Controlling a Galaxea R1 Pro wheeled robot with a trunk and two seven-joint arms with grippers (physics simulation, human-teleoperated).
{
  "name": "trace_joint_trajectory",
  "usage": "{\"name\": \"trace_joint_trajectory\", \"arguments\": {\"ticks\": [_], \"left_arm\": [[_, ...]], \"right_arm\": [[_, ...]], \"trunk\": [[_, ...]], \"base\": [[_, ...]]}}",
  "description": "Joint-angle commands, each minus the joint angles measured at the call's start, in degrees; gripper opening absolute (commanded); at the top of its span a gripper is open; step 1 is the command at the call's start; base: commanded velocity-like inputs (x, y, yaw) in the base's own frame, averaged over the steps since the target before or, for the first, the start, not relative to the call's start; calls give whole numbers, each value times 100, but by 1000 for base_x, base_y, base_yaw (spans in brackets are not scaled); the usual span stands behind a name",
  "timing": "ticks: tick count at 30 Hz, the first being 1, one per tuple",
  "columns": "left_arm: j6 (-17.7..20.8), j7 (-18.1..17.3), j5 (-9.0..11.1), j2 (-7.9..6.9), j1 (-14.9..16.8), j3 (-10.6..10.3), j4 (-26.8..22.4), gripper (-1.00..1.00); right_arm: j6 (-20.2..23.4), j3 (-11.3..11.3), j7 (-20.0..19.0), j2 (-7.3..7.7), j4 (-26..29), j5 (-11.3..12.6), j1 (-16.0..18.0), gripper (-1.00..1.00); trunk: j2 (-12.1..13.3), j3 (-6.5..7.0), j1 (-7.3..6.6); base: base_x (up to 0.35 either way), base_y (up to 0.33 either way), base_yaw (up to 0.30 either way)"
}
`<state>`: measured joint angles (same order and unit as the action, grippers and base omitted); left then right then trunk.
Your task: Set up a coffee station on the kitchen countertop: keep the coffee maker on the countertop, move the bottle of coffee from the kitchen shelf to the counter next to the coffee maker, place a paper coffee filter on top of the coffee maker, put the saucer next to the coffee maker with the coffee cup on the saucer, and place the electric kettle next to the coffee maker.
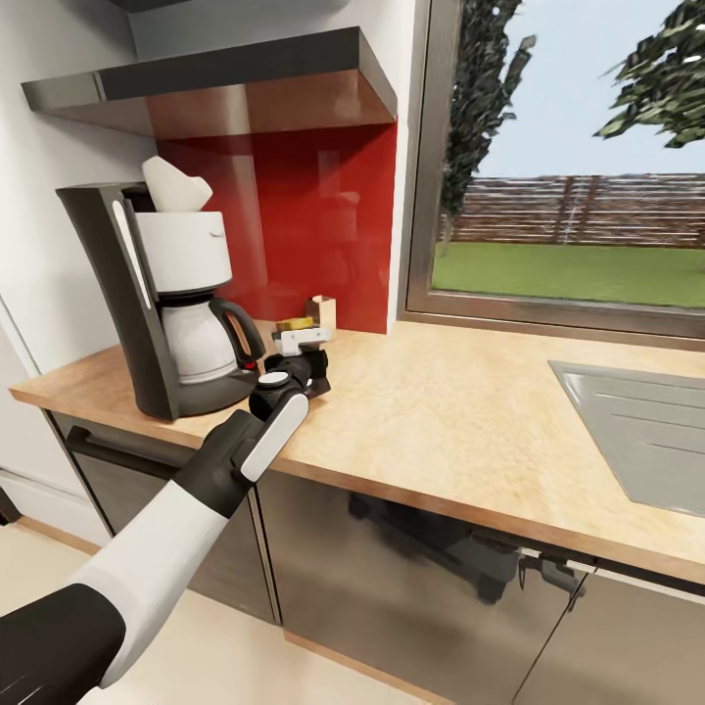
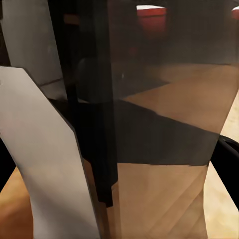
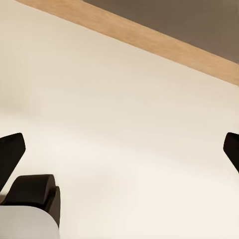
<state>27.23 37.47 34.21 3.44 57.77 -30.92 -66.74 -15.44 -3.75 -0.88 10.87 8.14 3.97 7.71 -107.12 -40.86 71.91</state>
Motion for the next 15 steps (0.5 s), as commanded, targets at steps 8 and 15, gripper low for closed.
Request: {"name": "trace_joint_trajectory", "arguments": {"ticks": [8, 15], "left_arm": [[7, 56, 42, -2, 6, -11, -11, -100], [5, 59, 39, -2, 6, -11, -14, -100]], "right_arm": [[-20, -38, -9, 3, -5, 42, 6, 100], [-20, -38, -9, 3, -7, 42, 9, 100]], "trunk": [[-3, -7, -1], [-3, -7, -1]], "base": [[44, 0, 0], [83, 0, 0]]}}
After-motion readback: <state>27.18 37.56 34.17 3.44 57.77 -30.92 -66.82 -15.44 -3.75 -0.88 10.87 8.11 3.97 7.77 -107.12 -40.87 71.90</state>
